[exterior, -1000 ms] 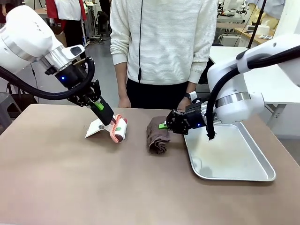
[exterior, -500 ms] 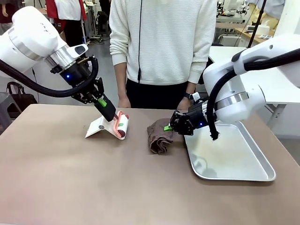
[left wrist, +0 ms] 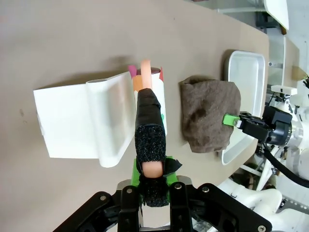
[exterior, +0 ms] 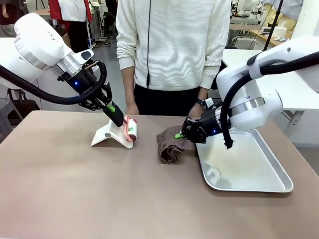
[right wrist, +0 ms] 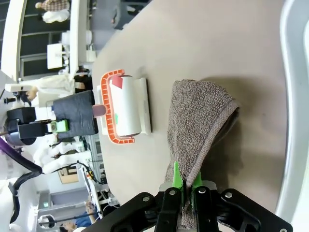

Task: Clean the surface of the table.
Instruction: Return the Lint Roller and towel to their original positions.

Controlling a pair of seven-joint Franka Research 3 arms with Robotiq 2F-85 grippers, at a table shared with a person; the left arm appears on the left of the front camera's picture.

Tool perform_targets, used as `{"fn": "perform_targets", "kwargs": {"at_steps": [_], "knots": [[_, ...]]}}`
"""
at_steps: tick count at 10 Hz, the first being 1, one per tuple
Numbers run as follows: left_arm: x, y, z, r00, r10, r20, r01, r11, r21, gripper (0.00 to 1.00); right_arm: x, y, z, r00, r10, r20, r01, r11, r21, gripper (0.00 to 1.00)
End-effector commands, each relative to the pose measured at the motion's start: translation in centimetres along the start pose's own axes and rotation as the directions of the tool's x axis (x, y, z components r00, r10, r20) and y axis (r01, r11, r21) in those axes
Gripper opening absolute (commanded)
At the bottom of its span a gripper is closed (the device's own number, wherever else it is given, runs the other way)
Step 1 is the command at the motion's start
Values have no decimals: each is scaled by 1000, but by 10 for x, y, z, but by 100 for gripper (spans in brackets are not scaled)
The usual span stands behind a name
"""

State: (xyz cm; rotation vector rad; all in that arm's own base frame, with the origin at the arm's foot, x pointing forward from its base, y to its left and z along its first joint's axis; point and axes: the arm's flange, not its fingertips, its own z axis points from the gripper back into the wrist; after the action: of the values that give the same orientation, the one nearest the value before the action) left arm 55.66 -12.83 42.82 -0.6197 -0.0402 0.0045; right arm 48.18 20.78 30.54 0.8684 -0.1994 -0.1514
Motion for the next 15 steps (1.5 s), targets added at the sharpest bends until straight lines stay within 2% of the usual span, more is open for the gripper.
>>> {"fn": "perform_targets", "kwargs": {"at_steps": [1,5,13,15], "knots": [[-1,-3,0,1000,22,-18,-22,1000,-15,22,6,2,-1,999,-33,9,33,999,11,7],[0,1,-6,997,44,-61,-44,999,5,22,7,0,-1,999,-40,9,40,999,18,7],[3,10,0,997,78,-28,-78,997,9,22,11,-3,-6,998,-64,-12,64,998,20,7],[3,10,-2,999,48,-21,-48,999,23,22,13,-2,-7,998,-64,-18,65,998,15,7]]}}
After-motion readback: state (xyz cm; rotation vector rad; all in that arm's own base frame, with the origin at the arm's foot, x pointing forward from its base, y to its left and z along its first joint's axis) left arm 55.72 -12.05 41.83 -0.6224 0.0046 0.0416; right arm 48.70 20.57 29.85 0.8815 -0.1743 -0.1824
